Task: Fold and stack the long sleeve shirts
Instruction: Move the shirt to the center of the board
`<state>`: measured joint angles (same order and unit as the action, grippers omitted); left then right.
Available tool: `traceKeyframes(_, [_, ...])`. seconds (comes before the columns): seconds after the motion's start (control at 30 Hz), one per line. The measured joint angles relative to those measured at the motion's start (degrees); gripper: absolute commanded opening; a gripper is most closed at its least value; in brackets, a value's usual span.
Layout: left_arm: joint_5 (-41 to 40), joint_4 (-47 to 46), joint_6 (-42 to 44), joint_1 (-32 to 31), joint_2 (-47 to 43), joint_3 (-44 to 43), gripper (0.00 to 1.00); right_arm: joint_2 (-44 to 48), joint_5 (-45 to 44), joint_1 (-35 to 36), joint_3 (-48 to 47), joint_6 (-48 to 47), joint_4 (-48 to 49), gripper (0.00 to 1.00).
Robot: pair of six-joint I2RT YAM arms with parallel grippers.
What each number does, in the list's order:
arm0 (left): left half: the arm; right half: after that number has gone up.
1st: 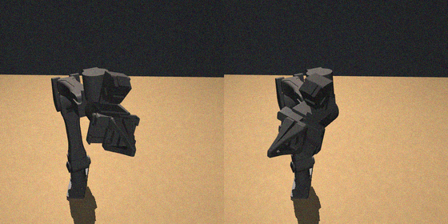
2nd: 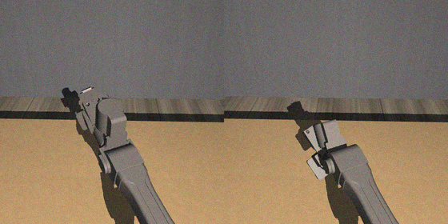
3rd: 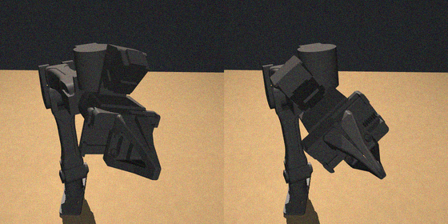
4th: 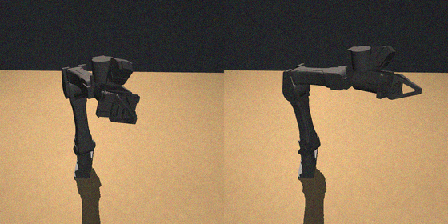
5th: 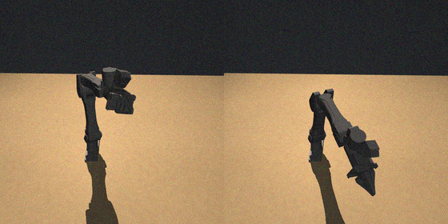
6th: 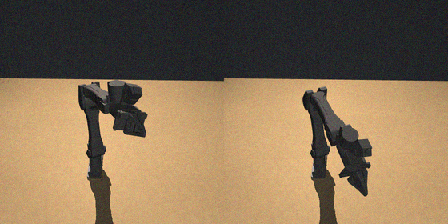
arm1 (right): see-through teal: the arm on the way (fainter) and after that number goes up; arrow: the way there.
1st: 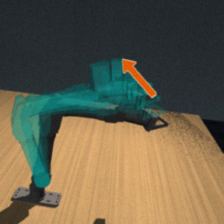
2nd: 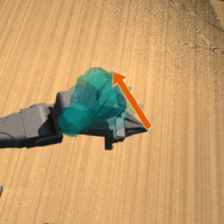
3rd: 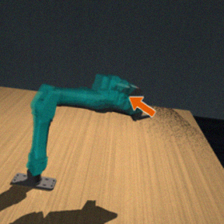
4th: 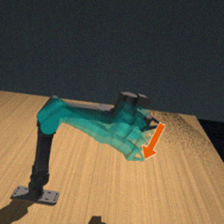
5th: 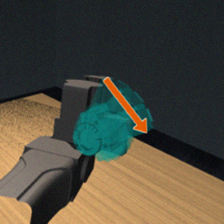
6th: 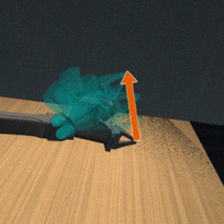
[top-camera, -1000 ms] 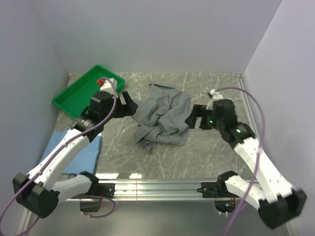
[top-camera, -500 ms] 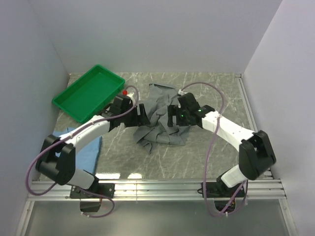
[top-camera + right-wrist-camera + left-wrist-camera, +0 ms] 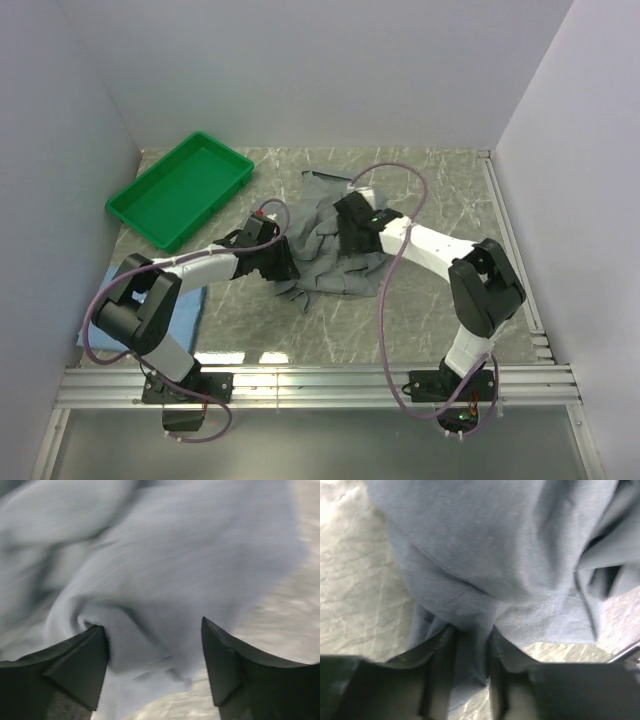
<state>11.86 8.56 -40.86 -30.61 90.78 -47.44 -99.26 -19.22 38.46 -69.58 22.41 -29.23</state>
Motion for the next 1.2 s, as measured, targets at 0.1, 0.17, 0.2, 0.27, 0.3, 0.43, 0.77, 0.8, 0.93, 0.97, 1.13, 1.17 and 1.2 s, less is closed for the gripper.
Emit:
traceKeyframes(0.1, [-0.81,-0.63,-0.76,0.0,-0.96,1.86,0.21,0.87,-2.43,-6.88,2.47,1.73,0.0,0.69])
traceKeyframes(0.17, [-1.2,-0.59,-0.85,0.0,-2.19,2.86,0.18,2.34,-2.12,-13.4,4.66,3.43,-0.07,0.69])
traceKeyframes(0.2, [-1.22,-0.57,-0.85,0.0,-3.02,3.32,0.17,3.3,-1.88,-17.29,5.7,4.5,-0.02,0.69])
traceKeyframes(0.27, [-1.2,-0.59,-0.87,0.0,-4.44,4.0,0.15,5.62,-1.42,-24.35,7.1,6.58,0.04,0.69])
traceKeyframes(0.3, [-1.16,-0.5,-0.96,0.0,-5.16,4.31,0.15,6.93,-1.33,-27.45,7.45,7.52,-0.07,0.69])
traceKeyframes(0.43, [-0.96,0.31,-1.16,-0.02,-8.31,5.42,0.15,12.37,-0.66,-33.14,7.3,9.99,0.48,0.7])
traceKeyframes(0.77, [6.27,6.82,-2.97,-0.04,-22.29,8.96,0.6,18.03,10.36,-33.22,6.47,10.56,3.02,0.8])
traceKeyframes(0.8, [5.68,8.57,-2.43,-0.09,-23.21,8.68,0.69,19.23,12.04,-32.37,7.3,10.6,3.37,0.8])
traceKeyframes(0.93, [0.09,16.79,-0.17,-0.13,-25.42,2.6,0.76,22.62,17.35,-27.23,12.22,11.26,5.2,0.8])
traceKeyframes(0.97, [-1.46,17.97,0.24,-0.13,-25.31,0.2,0.76,23.28,18.36,-25.68,14.14,11.72,5.66,0.8])
traceKeyframes(1.13, [-5.2,17.99,1.44,-0.11,-20.48,-11.17,0.77,25.24,21.64,-20.79,23.93,14.43,6.6,0.79])
traceKeyframes(1.17, [-5.29,17.42,1.46,-0.13,-18.71,-12.96,0.77,25.33,22.16,-20.7,25.4,14.97,6.88,0.79])
traceKeyframes(1.2, [-5.38,16.79,1.46,-0.22,-16.04,-15.13,0.77,25.38,22.69,-20.7,26.75,15.61,7.06,0.79])
